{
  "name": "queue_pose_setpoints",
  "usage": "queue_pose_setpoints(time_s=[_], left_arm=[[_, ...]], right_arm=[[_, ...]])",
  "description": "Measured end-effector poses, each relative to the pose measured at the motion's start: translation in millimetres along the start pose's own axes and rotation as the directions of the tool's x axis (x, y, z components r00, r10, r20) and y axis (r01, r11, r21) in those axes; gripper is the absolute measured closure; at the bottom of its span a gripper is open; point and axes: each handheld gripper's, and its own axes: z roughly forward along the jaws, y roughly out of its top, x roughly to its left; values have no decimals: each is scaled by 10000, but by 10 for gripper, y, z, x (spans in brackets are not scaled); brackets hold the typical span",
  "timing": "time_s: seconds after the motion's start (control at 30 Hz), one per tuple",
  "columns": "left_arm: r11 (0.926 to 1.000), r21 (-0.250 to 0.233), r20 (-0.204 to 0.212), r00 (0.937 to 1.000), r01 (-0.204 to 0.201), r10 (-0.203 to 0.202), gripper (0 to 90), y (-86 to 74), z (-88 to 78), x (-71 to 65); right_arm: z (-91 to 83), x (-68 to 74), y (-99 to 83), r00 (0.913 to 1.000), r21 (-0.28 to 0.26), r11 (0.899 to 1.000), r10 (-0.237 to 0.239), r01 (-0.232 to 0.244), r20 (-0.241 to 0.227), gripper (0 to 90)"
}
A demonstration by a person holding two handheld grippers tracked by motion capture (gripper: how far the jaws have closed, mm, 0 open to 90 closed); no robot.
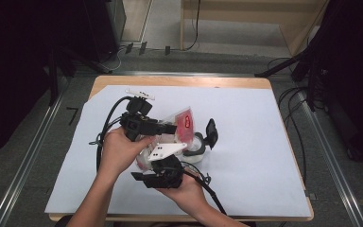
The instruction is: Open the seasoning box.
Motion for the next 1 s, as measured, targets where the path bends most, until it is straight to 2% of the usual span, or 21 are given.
queue_pose_setpoints(time_s=[0.17,1.0], left_arm=[[10000,-71,-43,10000,-36,36,713,2,-3,-9],[9999,-104,28,10000,-35,36,708,4,11,-11]], right_arm=[[3,11,3,10000,40,9999,-98,98,-6,609],[-2,-4,-4,9997,18,9998,-211,211,105,634]])
